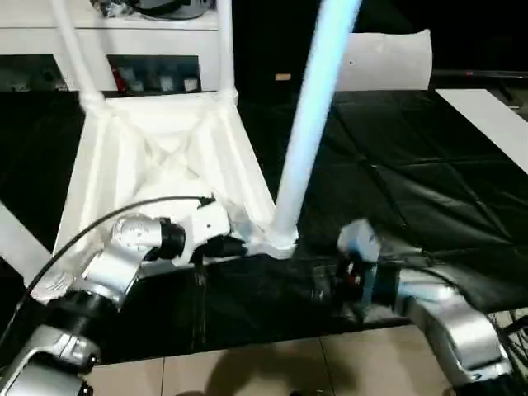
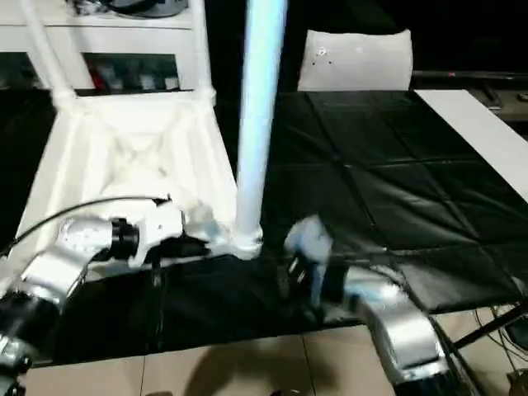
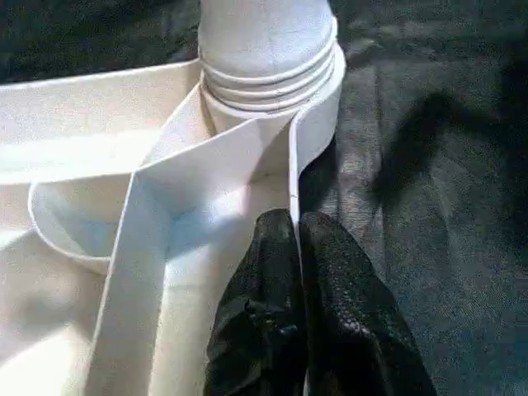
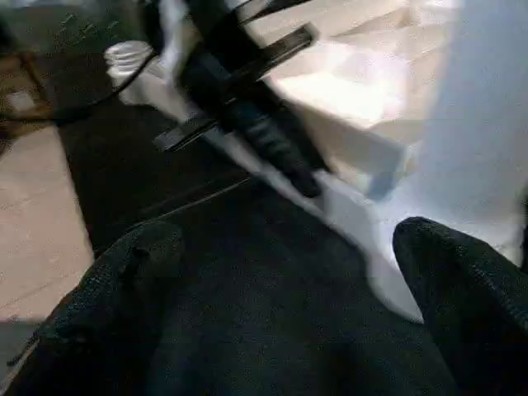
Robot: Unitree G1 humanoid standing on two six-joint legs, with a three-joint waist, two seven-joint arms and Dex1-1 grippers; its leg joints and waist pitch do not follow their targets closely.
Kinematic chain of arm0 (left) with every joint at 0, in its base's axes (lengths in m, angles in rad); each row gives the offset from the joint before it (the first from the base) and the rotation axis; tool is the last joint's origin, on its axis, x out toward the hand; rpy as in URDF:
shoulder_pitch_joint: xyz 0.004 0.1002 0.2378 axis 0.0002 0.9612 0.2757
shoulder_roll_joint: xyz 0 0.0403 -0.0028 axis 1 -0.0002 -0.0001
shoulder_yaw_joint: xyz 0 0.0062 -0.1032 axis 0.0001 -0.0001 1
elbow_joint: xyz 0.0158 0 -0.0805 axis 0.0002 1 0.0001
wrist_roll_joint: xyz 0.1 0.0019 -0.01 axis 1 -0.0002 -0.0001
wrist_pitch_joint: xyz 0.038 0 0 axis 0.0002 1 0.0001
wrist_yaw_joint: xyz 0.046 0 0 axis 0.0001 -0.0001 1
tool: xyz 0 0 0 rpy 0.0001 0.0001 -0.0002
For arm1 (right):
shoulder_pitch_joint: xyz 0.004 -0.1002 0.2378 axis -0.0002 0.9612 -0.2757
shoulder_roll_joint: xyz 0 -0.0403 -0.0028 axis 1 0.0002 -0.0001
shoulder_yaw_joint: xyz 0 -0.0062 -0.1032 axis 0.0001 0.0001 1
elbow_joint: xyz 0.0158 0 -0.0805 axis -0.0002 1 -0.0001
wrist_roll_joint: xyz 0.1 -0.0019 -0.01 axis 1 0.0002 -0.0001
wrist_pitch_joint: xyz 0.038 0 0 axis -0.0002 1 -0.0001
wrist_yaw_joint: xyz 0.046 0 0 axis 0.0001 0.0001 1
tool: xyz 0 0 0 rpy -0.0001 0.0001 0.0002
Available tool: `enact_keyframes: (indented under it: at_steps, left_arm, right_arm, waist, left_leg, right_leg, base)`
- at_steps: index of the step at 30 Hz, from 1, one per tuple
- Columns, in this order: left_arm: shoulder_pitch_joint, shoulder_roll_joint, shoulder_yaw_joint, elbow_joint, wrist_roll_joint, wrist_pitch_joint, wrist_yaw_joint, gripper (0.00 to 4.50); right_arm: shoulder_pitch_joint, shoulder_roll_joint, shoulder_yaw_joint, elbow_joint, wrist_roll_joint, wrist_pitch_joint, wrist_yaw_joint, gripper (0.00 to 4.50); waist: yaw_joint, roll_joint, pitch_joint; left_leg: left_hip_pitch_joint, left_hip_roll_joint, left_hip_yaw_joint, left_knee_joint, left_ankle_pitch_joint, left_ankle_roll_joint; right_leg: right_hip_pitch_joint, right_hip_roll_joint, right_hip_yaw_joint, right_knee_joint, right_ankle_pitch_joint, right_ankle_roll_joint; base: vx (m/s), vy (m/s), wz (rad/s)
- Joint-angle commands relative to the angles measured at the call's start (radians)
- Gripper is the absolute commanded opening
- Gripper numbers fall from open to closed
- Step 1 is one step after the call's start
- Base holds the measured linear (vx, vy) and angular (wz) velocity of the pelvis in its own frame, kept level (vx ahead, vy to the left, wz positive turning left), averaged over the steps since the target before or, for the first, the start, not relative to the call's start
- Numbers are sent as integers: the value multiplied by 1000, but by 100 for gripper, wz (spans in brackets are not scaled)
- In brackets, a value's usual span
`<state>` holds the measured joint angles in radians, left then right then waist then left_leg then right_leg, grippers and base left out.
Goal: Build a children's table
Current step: Rotate leg to tighten
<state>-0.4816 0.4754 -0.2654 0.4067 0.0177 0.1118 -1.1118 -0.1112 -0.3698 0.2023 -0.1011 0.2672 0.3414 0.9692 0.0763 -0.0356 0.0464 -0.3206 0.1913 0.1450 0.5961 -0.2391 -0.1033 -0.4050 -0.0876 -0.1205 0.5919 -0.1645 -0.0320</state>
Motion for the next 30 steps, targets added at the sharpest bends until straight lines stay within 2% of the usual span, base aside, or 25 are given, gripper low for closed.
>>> enact_keyframes:
  at_steps: [1, 4, 8, 11, 14, 15, 19, 23, 26, 29, 30]
  left_arm:
    - [-11, -4, 31, -17, -13, 64, 15, 27]
    - [-8, -10, 27, -22, -44, 100, -1, 54]
    - [-6, -19, 28, -34, -53, 134, 9, 80]
    - [-14, -28, 28, -39, -42, 172, 40, 110]
    - [-18, -32, 22, -36, -41, 189, 48, 134]
    - [-19, -33, 19, -35, -41, 198, 53, 143]
    - [-27, -52, 24, -18, -41, 205, 80, 178]
    - [-43, -65, 29, -1, -56, 239, 81, 178]
    - [-47, -64, 23, -1, -60, 239, 66, 145]
    - [-53, -52, 0, -4, -47, 224, 41, 132]
    - [-54, -43, -15, -8, -37, 215, 27, 107]
  right_arm:
    - [-3, -7, 3, -5, -8, -10, 6, 449]
    - [-11, -12, 14, 0, -7, -16, 8, 450]
    - [-15, -15, 17, 5, -9, -19, 4, 450]
    - [-10, -21, 21, 6, -14, -23, 4, 450]
    - [-6, -25, 22, 6, -16, -26, 3, 450]
    - [-5, -26, 22, 6, -17, -27, 4, 450]
    - [-7, -29, 27, 7, -23, -32, 0, 450]
    - [-7, -31, 30, 9, -23, -33, -5, 450]
    - [-8, -32, 32, 9, -23, -35, -6, 450]
    - [-12, -35, 36, 15, -29, -43, -9, 450]
    - [-13, -35, 36, 17, -32, -44, -11, 450]
  waist:
    - [2, 1, -50]
    - [2, -1, -50]
    - [3, 0, -54]
    - [3, -2, -52]
    - [4, -3, -51]
    - [7, -3, -50]
    - [9, -2, -51]
    - [10, -3, -52]
    - [10, -3, -52]
    - [10, -1, -52]
    - [10, -1, -52]
  left_leg:
    - [-20, 35, 3, -81, -129, 41]
    - [-21, 36, 1, -81, -125, 45]
    - [-21, 39, 1, -79, -90, 49]
    - [-22, 39, 2, -79, -89, 51]
    - [-22, 38, 3, -79, -101, 51]
    - [-20, 37, 3, -80, -111, 49]
    - [-20, 37, 3, -78, -102, 50]
    - [-21, 36, 3, -78, -94, 52]
    - [-22, 35, 2, -78, -101, 52]
    - [-21, 37, 1, -79, -96, 53]
    - [-21, 37, 1, -79, -96, 53]
  right_leg:
    - [61, -73, 64, -83, -418, -88]
    - [59, -69, 63, -83, -412, -83]
    - [61, -69, 65, -72, -322, -113]
    - [63, -68, 65, -69, -297, -130]
    - [63, -69, 65, -74, -330, -121]
    - [62, -70, 64, -78, -365, -106]
    - [61, -68, 64, -80, -365, -96]
    - [62, -67, 63, -76, -338, -102]
    - [64, -68, 62, -78, -358, -98]
    - [63, -67, 63, -77, -345, -101]
    - [63, -67, 63, -77, -345, -101]
  base:
    - [0, 0, 0]
    - [0, 0, 0]
    - [0, 0, 0]
    - [0, 0, 0]
    - [0, 0, 0]
    - [0, 0, 0]
    - [0, 0, 0]
    - [0, 0, 0]
    - [0, 0, 0]
    - [0, 0, 0]
    - [0, 0, 0]
